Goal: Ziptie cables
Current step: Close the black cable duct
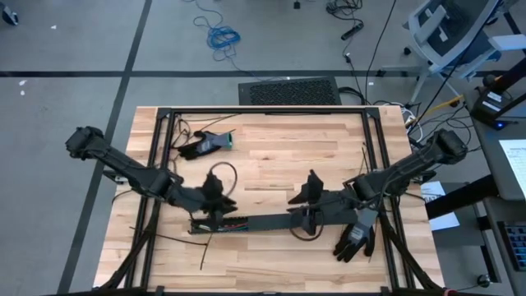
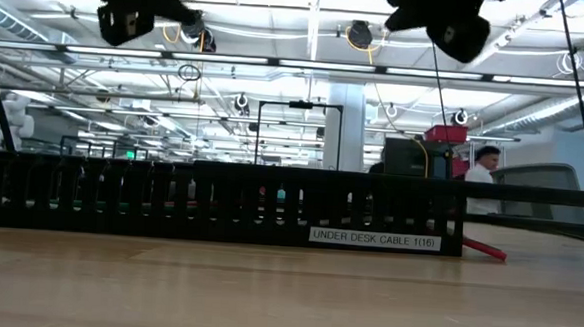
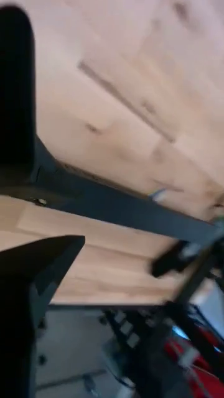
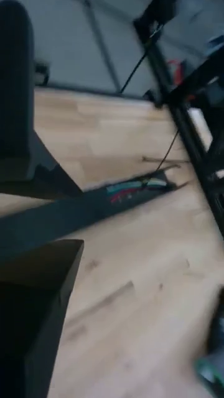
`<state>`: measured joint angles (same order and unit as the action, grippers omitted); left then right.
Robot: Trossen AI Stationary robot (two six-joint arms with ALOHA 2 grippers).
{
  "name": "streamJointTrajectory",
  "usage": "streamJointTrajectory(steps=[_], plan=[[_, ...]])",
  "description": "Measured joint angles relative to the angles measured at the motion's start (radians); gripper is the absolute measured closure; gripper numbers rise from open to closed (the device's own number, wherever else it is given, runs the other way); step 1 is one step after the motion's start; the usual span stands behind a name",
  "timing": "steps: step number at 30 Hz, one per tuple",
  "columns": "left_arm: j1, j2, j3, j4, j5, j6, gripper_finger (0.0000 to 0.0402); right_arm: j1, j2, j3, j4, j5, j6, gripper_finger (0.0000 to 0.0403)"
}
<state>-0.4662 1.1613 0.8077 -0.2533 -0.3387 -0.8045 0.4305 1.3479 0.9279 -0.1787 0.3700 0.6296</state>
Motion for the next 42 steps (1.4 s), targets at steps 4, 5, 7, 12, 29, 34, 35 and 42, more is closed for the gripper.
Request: streamJointTrajectory(steps=[4, 5, 7, 12, 29, 34, 35, 42], plan=[[-0.025, 0.125, 0.0, 0.005, 0.097, -0.024, 0.0335, -0.005, -0.001, 0.001, -0.02, -0.009, 0.115, 0.0309], [-0.021, 0.156, -0.001, 0.01, 0.145, -0.024, 0.0336, -0.006, -0.001, 0.001, -0.04, -0.008, 0.116, 0.0305], [0.004, 0.208, 0.002, 0.044, 0.26, -0.012, 0.0328, 0.001, -0.001, 0.0, -0.065, -0.015, 0.124, 0.0287], [0.095, 0.296, 0.082, 0.046, 0.519, 0.057, 0.0272, 0.003, -0.001, 0.001, -0.168, -0.029, 0.111, 0.0222], [0.169, 0.264, 0.295, -0.086, 0.385, 0.147, 0.0186, -0.019, -0.072, 0.002, -0.5, 0.025, -0.047, 0.0099], [0.193, 0.277, 0.293, -0.431, 0.282, 0.264, 0.0186, -0.024, -0.093, 0.002, -0.517, 0.018, -0.072, 0.0099], [0.197, 0.282, 0.293, -0.438, 0.277, 0.264, 0.0186, -0.024, -0.09, 0.002, -0.516, 0.016, -0.073, 0.0099], [0.156, 0.341, 0.293, -0.387, 0.282, 0.243, 0.0186, -0.024, -0.083, 0.001, -0.504, 0.014, -0.102, 0.0099]])
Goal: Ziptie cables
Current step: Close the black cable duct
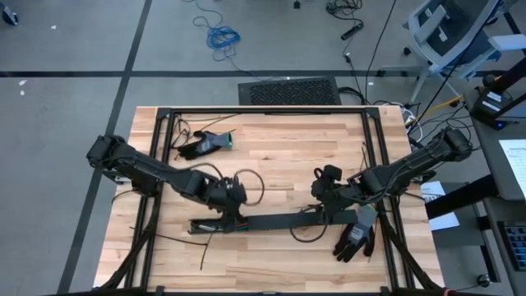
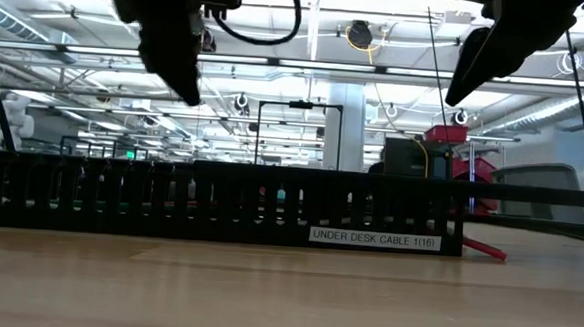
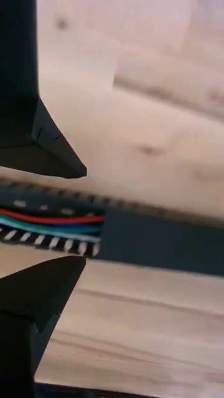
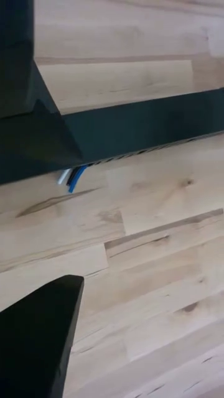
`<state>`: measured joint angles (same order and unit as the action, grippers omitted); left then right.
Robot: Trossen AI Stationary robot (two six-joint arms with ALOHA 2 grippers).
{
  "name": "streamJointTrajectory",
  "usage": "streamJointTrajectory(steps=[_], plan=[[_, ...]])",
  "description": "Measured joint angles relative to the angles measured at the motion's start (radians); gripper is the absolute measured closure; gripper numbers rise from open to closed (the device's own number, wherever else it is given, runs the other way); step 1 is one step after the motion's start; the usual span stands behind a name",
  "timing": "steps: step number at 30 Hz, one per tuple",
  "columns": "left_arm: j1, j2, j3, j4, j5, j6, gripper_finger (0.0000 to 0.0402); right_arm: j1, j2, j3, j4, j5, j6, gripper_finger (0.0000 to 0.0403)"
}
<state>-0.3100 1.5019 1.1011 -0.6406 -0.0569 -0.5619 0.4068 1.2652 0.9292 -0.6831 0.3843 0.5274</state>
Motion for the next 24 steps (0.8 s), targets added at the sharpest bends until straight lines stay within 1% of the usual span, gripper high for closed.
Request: streamJointTrajectory(steps=[7, 12, 18, 21, 24], plan=[[-0.073, 0.107, -0.012, 0.003, -0.001, 0.024, 0.0186, 0.0, 0.0, 0.0, 0.002, 0.0, 0.014, 0.0099], [-0.109, 0.158, -0.013, -0.004, -0.004, 0.029, 0.0186, 0.0, 0.0, 0.0, 0.005, -0.001, 0.026, 0.0099], [-0.136, 0.169, -0.015, 0.001, -0.016, 0.019, 0.0186, 0.0, 0.0, 0.0, 0.005, -0.001, 0.032, 0.0099], [-0.152, 0.171, -0.043, -0.009, -0.019, 0.015, 0.0186, 0.0, 0.0, 0.0, 0.005, 0.002, 0.027, 0.0099], [-0.147, 0.166, -0.053, -0.044, -0.019, -0.037, 0.0186, 0.0, 0.0, 0.0, 0.005, 0.002, 0.028, 0.0099]])
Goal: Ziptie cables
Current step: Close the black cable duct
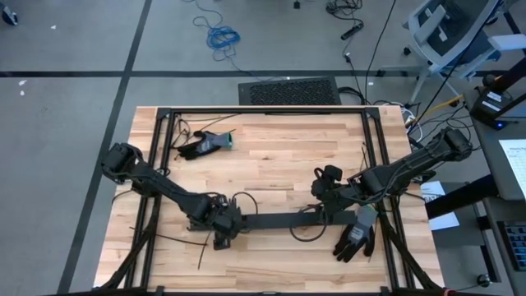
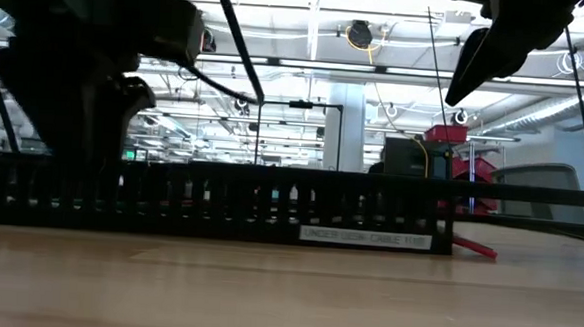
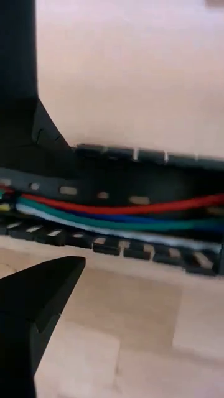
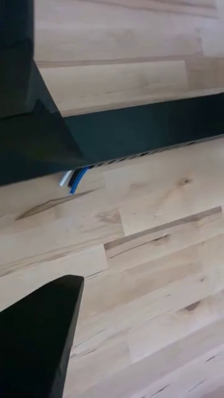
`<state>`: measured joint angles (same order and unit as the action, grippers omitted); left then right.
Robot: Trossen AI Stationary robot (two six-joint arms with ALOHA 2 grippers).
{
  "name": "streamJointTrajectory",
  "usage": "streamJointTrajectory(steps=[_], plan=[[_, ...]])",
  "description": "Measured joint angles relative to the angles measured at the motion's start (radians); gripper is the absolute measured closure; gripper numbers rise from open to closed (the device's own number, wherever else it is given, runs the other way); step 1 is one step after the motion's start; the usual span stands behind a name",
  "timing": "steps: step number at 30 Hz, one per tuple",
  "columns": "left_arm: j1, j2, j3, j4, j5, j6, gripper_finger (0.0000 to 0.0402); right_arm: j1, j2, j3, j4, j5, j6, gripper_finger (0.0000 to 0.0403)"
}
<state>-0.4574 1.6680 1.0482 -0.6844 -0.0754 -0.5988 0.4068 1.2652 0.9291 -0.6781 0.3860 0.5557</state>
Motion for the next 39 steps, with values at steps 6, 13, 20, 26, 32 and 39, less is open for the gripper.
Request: streamJointTrajectory(steps=[6, 13, 20, 26, 32, 39], plan=[[-0.003, -0.089, 0.088, -0.051, -0.005, -0.047, 0.0186, -0.005, 0.0, 0.0, 0.004, 0.003, -0.014, 0.0099], [-0.005, -0.129, 0.145, -0.034, -0.028, -0.068, 0.0186, -0.035, 0.0, 0.0, 0.022, 0.005, -0.024, 0.0099], [0.007, -0.127, 0.145, 0.065, 0.018, 0.021, 0.0186, -0.064, 0.0, 0.0, 0.024, 0.005, -0.015, 0.0099], [0.025, -0.127, 0.143, 0.034, 0.078, 0.108, 0.0182, -0.071, 0.002, 0.0, 0.029, 0.005, 0.024, 0.0099], [0.071, -0.127, 0.136, -0.094, 0.118, 0.205, 0.0125, -0.074, 0.003, 0.0, 0.031, 0.004, 0.027, 0.0099], [0.095, -0.138, 0.051, -0.174, 0.059, 0.267, 0.0098, -0.074, 0.003, 0.0, 0.03, 0.0, -0.012, 0.0099]])
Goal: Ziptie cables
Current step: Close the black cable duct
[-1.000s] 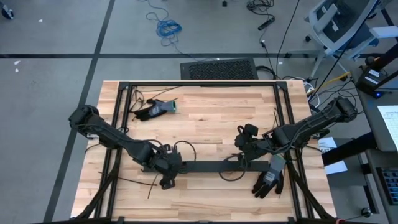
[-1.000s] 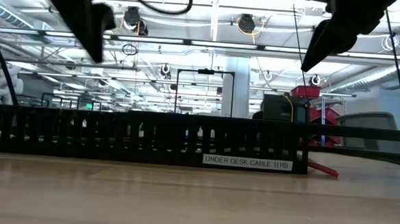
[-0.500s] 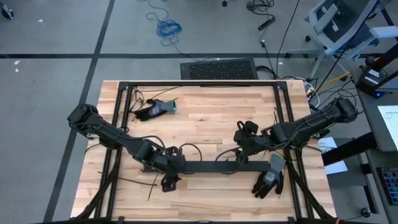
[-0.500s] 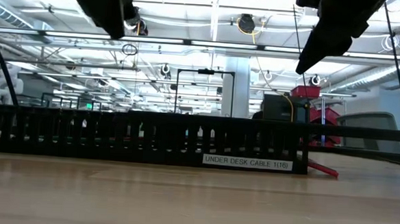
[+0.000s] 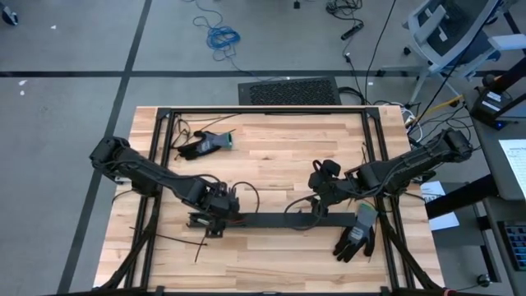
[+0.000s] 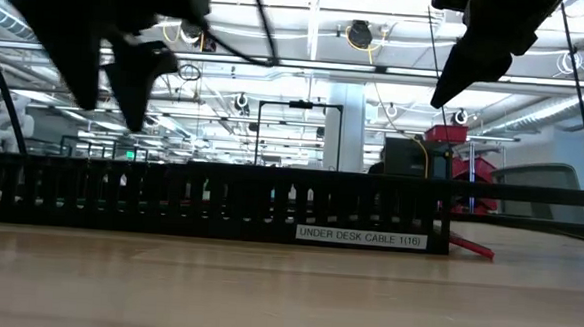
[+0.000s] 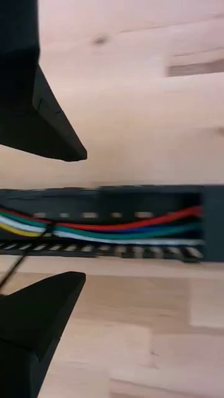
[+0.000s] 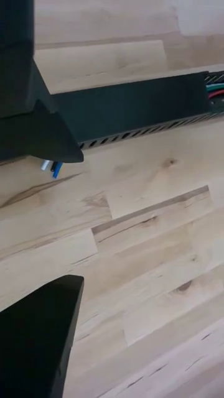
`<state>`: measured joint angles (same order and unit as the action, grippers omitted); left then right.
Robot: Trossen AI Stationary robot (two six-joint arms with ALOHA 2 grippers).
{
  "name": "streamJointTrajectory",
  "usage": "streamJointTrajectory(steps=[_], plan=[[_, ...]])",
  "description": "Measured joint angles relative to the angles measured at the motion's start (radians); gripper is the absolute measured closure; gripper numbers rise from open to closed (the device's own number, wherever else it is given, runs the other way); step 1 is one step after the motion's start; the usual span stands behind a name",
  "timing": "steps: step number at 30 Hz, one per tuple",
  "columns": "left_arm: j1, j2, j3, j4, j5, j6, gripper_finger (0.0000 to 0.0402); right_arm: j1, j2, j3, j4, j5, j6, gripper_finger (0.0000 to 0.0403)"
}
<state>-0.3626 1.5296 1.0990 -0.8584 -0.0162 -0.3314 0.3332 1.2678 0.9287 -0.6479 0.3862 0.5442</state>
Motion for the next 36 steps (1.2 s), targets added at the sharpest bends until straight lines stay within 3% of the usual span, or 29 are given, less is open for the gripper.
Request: streamJointTrajectory(steps=[5, 9, 12, 14, 19, 29, 36], plan=[[-0.011, -0.008, -0.027, -0.069, 0.007, -0.201, 0.0097, 0.0, 0.0, 0.0, -0.012, 0.0, -0.027, 0.0099], [-0.017, -0.008, -0.027, -0.034, 0.045, -0.08, 0.0097, 0.0, 0.0, 0.0, -0.02, 0.0, -0.029, 0.0099], [-0.021, -0.009, -0.036, 0.106, 0.046, -0.054, 0.0097, 0.0, 0.0, 0.0, -0.017, -0.001, -0.031, 0.0099], [-0.021, -0.009, -0.06, 0.189, 0.036, -0.07, 0.0097, 0.0, 0.0, 0.0, -0.018, 0.0, -0.029, 0.0099], [-0.021, -0.008, -0.113, 0.187, -0.04, -0.108, 0.0097, 0.0, 0.0, 0.0, -0.015, 0.0, -0.026, 0.0099], [-0.096, -0.007, -0.219, 0.277, -0.04, -0.188, 0.0097, 0.0, 0.0, 0.0, -0.015, 0.0, -0.009, 0.0099], [-0.117, -0.007, -0.302, 0.381, -0.111, -0.238, 0.0098, 0.0, 0.0, 0.0, -0.013, 0.0, -0.006, 0.0099]])
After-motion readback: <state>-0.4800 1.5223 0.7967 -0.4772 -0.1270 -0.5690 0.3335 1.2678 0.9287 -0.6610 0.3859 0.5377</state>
